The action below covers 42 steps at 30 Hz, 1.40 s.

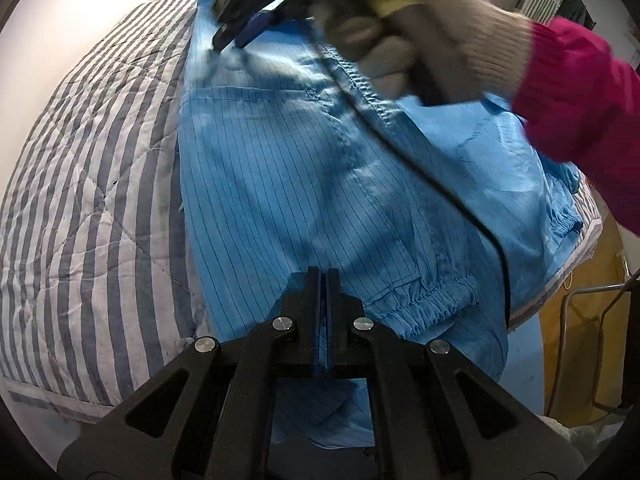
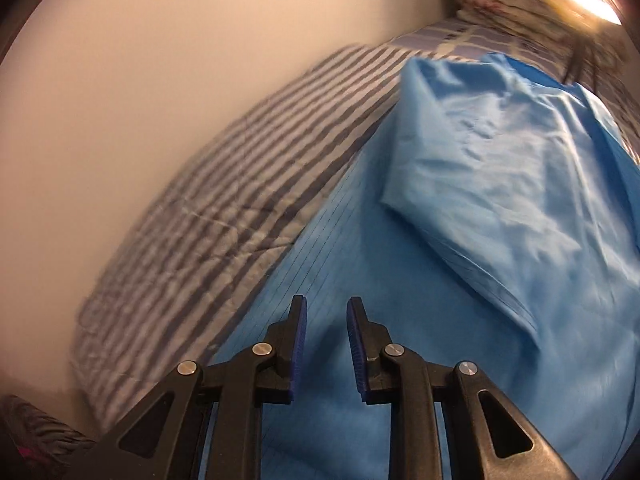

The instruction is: Fold large clothes

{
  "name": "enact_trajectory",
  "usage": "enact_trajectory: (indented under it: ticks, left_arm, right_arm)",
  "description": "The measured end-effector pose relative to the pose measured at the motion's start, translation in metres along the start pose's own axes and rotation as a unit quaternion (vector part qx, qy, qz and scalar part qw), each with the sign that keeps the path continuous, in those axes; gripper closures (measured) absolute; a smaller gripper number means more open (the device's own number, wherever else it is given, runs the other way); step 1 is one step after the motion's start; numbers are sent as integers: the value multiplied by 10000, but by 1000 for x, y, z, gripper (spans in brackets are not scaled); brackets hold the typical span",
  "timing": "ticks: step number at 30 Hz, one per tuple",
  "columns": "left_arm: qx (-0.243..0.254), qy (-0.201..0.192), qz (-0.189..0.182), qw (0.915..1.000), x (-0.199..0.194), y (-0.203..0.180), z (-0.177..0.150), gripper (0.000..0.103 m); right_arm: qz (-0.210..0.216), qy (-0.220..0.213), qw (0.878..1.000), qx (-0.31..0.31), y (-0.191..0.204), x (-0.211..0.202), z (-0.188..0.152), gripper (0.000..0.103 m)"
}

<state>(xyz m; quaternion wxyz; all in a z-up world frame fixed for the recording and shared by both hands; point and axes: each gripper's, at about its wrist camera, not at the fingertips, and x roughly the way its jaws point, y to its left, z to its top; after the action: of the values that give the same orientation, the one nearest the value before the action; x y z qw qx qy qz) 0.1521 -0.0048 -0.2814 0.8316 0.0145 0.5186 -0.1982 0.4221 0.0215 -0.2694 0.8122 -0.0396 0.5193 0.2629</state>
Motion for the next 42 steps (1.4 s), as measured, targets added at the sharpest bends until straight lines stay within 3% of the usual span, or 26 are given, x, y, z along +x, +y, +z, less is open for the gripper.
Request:
enact_trajectory:
  ticks: [5,10,13,15,19,21,23,24,25,27,33,35,36,37,38,41,42]
  left_arm:
    - [70,-30,3,10000,0,0,0,103]
    - [97,-36,-7,9999,0,1,-1,103]
    - [120,-34,5,9999,-2,-1,-1,103]
    - [84,-29,-36,10000,-3,1,1,103]
    - [-106,-59,-117,9999,-12,12,4,103]
    - [-254,-162,-135,9995,-25,22,4,101]
    - [-513,-328,-149,9980,-38,36,5,75]
    - [-632,-389,-160,9971,-42,41,4,51]
    - [-875,-472,-122,9950,-47,53,4,39]
    - [-1243,-405,-150,9913,-46,71,3,39]
    - [-1861,-29,-916,9783,-28,94,-4,40]
    - [-1777,18,-992,9791,-27,91,-4,55]
    - [-1739,60,-1010,9795,-23,81,-2,82]
    - [-1704,183,-1078,9793,-18,79,-1,99]
    - [-1728,202,-1070,9789,-15,78,-1,99]
    - [-1886,80,-1106,9758,-24,81,0,101]
    - [-1911,-39,-1037,9761,-32,85,0,101]
  right_arm:
    - [-835,-195,9962,-142,-28,9,41,86]
    - [-1605,-444,9792,1160,-125,-6,76,86]
    - [-1391,-447,9777,1508,-150,-15,73,87]
    - [-1363,-510,9798,1373,-149,-22,67,86]
    - [-613,-761,9838,1501,-142,-44,51,83]
    - [-572,-766,9839,1513,-139,-49,42,82]
    - [-411,-671,9849,1543,-136,-51,30,81]
    - [-317,-618,9855,1549,-133,-52,22,77]
    - [-241,-561,9862,1536,-129,-54,13,75]
    - [-146,-445,9876,1500,-122,-60,-8,68]
    - [261,76,9832,1802,-112,-65,-84,56]
    - [524,214,9788,1969,-108,-65,-106,56]
    - [677,274,9764,2034,-106,-64,-117,56]
    - [797,312,9747,2065,-102,-64,-126,56]
    - [891,314,9740,2057,-98,-65,-132,60]
    - [1173,351,9708,2062,-84,-65,-140,95]
    - [1262,321,9696,2073,-79,-65,-140,99]
